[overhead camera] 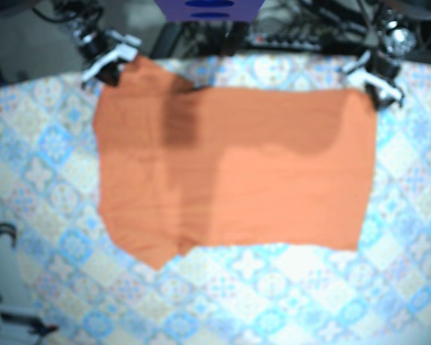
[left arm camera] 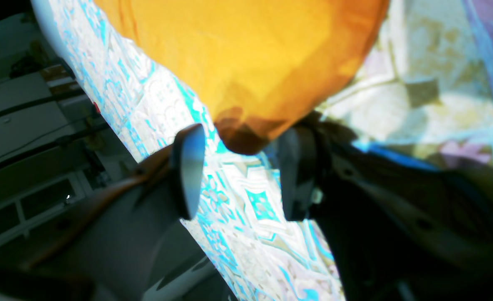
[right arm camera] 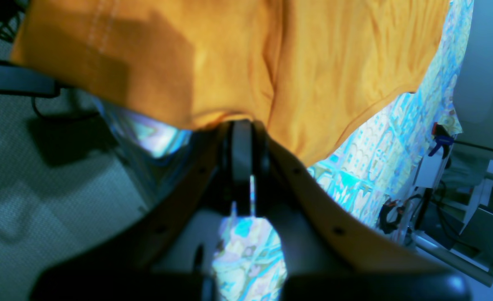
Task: Fold the T-shirt properly
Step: 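Grasp the shirt's collar-side edge with both grippers at its two corners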
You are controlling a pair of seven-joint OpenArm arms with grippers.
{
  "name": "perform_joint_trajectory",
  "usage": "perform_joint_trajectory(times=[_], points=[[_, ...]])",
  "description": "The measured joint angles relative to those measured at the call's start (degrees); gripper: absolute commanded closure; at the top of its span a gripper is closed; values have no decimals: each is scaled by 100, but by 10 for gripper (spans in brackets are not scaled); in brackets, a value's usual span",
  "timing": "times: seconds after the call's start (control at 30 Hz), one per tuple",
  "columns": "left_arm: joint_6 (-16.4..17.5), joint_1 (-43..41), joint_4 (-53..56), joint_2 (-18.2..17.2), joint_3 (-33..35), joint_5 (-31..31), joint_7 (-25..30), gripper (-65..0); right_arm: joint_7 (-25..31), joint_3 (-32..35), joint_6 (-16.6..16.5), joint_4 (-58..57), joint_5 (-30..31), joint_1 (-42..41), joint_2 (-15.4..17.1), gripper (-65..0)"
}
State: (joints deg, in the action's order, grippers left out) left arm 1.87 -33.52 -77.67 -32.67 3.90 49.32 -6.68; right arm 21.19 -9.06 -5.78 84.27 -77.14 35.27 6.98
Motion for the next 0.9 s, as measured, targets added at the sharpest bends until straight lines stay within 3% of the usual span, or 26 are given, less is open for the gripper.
perform_joint_trajectory(times=[0.43, 0.9], points=[[192, -280, -645, 109, 122, -4, 262, -291, 17, 0, 2, -7, 0, 2, 2, 0], [254, -264, -649, 92, 83, -24, 306, -291, 15, 0, 2, -7, 0, 0, 0, 0]])
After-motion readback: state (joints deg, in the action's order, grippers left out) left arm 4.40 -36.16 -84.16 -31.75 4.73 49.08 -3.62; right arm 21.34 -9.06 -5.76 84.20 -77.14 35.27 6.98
